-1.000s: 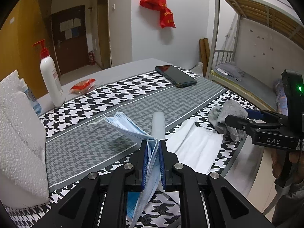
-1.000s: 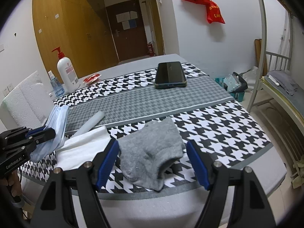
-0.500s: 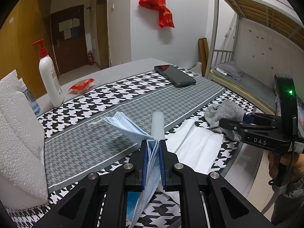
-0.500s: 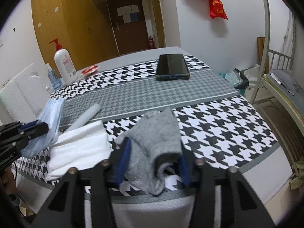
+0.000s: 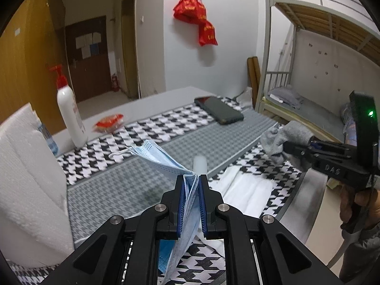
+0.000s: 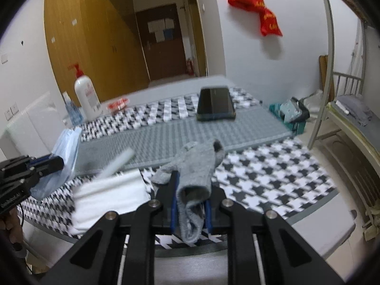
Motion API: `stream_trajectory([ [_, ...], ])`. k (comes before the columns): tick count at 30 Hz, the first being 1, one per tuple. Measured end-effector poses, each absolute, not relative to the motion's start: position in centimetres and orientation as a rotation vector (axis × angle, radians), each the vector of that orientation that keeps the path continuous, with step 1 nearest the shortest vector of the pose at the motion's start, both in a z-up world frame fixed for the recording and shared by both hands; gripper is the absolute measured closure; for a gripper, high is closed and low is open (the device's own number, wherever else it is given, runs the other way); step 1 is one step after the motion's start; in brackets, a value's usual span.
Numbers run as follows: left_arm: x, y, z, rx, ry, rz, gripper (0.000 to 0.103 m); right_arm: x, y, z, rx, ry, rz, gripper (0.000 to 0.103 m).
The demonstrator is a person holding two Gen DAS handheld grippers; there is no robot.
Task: Organize soft objects
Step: 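Carry grey sock in right tool toward white foam box while left tool carries mask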
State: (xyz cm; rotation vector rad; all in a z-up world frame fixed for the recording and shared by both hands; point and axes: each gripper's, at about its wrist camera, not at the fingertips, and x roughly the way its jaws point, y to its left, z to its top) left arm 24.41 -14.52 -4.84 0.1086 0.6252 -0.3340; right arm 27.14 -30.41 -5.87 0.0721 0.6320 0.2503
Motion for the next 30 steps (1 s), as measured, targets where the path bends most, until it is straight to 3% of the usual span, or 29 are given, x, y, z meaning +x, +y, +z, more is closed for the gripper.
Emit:
stream_trajectory([
  [30, 19.0, -11.3, 0.6, 0.107, 0.445, -0.306, 0.091, 21.2, -27.2, 0.8, 0.05, 0.44, 0.309, 0.081],
])
